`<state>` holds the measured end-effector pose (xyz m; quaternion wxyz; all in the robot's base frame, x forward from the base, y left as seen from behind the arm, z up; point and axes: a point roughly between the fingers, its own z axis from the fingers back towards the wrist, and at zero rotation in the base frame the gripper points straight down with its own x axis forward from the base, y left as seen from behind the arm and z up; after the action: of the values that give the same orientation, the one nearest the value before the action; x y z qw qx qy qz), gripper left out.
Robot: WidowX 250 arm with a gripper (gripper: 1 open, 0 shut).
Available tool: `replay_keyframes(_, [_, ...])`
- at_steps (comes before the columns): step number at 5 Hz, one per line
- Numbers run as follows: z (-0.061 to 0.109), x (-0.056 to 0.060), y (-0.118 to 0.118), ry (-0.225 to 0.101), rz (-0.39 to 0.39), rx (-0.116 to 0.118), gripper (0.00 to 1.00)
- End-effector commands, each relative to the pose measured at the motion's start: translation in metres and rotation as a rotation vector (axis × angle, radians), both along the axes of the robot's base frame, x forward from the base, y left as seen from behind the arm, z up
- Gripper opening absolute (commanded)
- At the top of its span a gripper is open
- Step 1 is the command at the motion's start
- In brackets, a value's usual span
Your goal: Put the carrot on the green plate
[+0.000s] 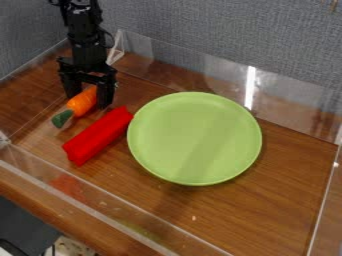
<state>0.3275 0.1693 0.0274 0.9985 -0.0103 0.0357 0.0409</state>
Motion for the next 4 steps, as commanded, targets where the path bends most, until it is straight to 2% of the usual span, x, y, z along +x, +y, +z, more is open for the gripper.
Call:
replay_keyframes(1, [0.0163, 0.012, 0.0051, -0.061, -0.006, 0.038, 1.0])
replay_keyframes(4, [0.0184, 0.0125, 0.0086, -0.087, 0.005, 0.054, 1.0])
